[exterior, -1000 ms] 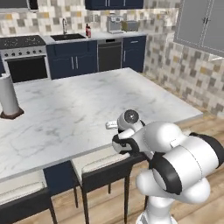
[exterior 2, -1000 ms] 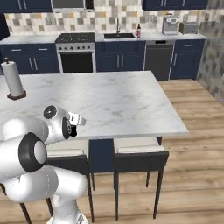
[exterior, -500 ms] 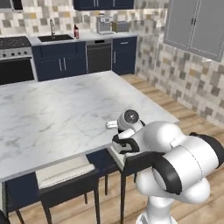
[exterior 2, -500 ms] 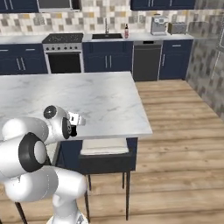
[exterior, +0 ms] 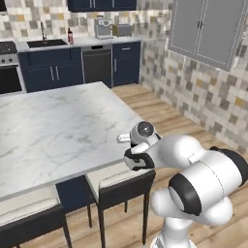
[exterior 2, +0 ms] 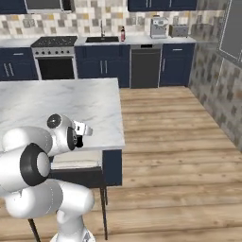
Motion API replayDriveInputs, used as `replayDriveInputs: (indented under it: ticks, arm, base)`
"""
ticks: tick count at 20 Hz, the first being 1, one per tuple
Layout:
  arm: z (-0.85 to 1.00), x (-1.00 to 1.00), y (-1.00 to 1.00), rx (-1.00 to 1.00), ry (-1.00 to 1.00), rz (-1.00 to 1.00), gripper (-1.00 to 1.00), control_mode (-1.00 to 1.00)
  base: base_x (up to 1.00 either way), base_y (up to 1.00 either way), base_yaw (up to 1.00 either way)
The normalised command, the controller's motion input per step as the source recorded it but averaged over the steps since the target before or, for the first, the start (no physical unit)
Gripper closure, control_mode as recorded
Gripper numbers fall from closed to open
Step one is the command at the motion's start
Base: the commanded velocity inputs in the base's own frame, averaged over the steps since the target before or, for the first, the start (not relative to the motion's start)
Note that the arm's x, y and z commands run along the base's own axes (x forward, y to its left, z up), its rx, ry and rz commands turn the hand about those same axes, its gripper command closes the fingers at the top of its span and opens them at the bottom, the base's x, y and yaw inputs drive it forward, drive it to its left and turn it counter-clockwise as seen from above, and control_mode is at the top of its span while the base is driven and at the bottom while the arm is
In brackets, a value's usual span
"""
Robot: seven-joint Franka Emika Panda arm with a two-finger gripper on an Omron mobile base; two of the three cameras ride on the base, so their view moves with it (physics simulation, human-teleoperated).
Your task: Place the large bottle from the dining counter next to the other large bottle outside the sink, and place the small bottle from the dining counter next to the other small bottle inside the sink.
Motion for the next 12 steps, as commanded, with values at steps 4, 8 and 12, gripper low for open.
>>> replayDriveInputs:
  ticks: [4, 8, 12]
  arm:
    - [0.0, 0.0, 0.0, 0.0, 0.0, 0.0, 1.0, 1.0]
    - [0.0, 0.0, 0.0, 0.0, 0.0, 0.0, 1.0, 1.0]
    - [0.0, 0.0, 0.0, 0.0, 0.0, 0.0, 1.0, 1.0]
  base:
    - [0.09, -0.78, 0.0]
    - [0.08, -0.79, 0.0]
    - [0.18, -0.78, 0.0]
